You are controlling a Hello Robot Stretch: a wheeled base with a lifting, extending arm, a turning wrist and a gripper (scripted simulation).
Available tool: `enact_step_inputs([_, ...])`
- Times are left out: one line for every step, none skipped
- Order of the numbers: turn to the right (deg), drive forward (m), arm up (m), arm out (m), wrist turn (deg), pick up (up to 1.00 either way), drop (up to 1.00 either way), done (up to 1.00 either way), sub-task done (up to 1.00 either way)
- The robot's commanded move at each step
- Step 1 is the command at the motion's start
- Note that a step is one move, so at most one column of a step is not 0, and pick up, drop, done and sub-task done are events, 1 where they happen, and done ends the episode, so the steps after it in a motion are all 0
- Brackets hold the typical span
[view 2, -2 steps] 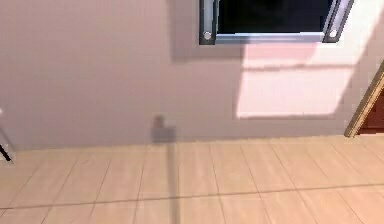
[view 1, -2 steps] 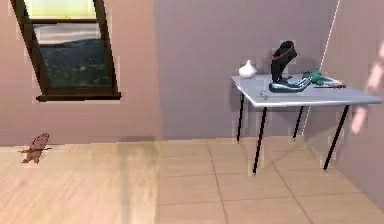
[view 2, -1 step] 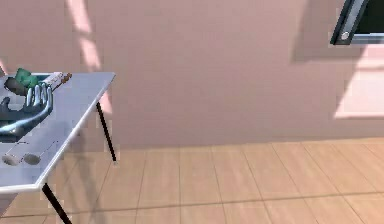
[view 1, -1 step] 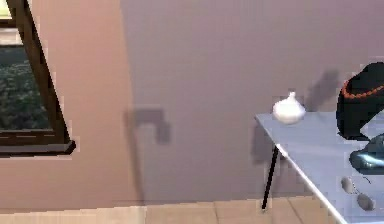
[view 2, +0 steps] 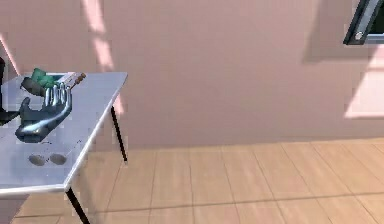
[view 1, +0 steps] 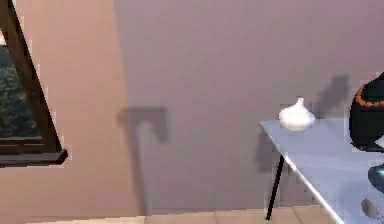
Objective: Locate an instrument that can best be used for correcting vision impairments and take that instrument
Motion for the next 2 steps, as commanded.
enact_step_inputs([-33.0,0.00,0.00,0.00,0.0,0.00,0.00,0.00,0.00])
enact_step_inputs([0.0,0.00,0.50,0.00,0.0,0.00,0.00,0.00,0.00])
